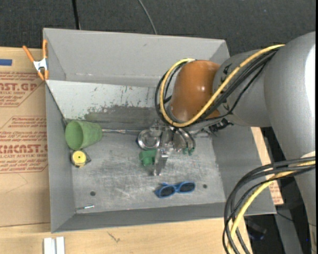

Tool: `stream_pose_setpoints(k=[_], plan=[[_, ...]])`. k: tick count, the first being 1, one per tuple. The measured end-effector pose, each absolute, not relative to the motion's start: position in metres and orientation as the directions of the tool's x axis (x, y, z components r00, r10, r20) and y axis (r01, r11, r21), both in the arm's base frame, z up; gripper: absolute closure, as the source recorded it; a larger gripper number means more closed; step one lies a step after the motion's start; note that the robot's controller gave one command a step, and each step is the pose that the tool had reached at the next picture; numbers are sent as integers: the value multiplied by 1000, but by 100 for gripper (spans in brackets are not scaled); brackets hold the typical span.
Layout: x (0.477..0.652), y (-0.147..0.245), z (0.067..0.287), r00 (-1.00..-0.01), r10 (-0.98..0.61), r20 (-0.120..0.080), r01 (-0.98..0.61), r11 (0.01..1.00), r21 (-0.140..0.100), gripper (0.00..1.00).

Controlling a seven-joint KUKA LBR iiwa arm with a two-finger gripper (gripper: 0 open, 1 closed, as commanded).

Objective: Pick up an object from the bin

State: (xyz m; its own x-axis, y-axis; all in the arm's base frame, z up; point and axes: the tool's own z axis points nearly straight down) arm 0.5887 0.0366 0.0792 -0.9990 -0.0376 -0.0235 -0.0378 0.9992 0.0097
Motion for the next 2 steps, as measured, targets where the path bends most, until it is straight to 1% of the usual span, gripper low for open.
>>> stream_pose_setpoints(k=[1, 2], plan=[[583, 42, 79, -999, -31, -26, -31, 1000, 5, 0], [588, 44, 84, -999, -29, -43, -30, 1000, 9, 100]])
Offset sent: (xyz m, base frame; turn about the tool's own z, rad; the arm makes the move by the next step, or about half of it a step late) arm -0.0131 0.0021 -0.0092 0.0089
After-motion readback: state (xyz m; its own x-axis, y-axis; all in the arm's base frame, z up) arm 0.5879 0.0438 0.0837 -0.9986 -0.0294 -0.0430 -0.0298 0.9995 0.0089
